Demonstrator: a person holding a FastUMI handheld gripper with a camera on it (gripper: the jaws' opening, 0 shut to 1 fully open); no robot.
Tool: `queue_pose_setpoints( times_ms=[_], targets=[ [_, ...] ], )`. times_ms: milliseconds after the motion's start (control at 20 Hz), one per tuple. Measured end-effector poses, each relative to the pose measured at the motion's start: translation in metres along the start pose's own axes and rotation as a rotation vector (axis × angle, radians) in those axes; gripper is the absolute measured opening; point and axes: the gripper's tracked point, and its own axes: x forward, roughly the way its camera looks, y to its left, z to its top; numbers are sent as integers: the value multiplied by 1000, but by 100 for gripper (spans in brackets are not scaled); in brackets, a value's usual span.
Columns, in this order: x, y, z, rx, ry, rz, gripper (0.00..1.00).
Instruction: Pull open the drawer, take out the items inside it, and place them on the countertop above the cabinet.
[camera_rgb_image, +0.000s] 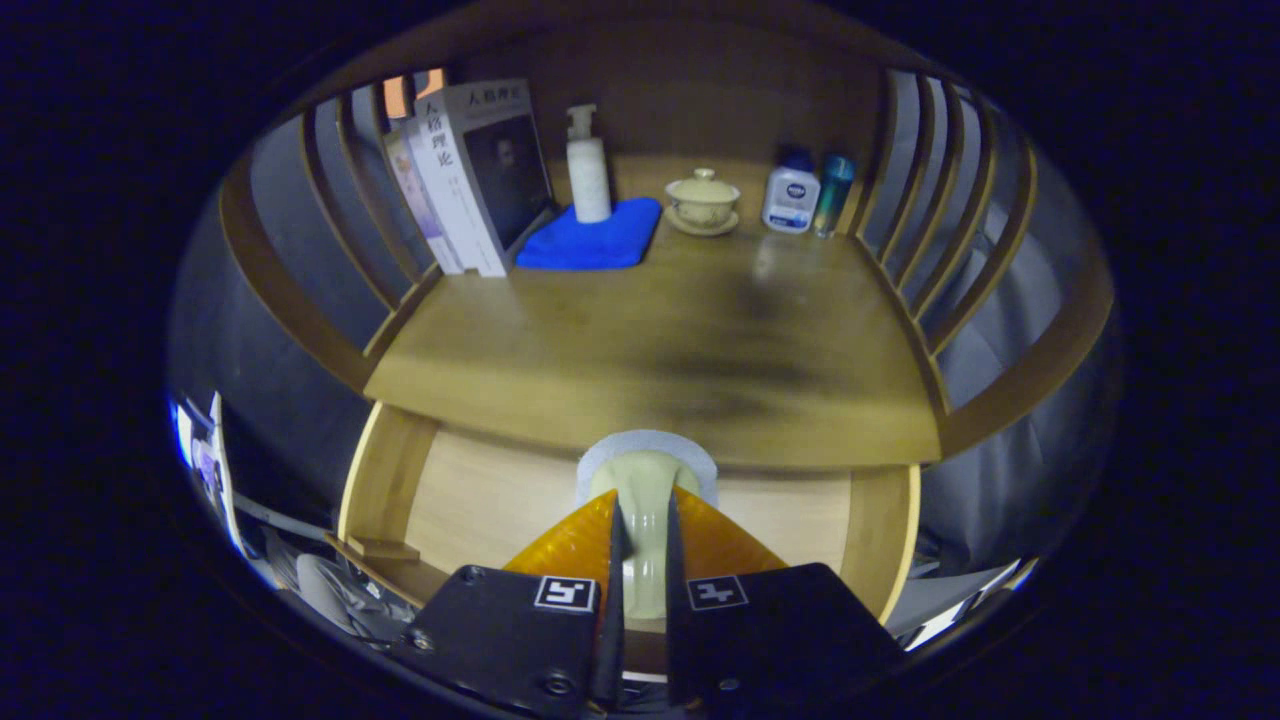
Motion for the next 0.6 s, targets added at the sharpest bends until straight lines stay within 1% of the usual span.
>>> queue_pose_setpoints(
  times_ms=[250,350,450,600],
  targets=[
    [18,-8,61,72,-25,-18,20],
    [28,-9,77,90,-29,-26,20],
    [43,-4,90,108,-14,-10,20],
    [62,-10,110,114,-22,-52,20]
  ],
)
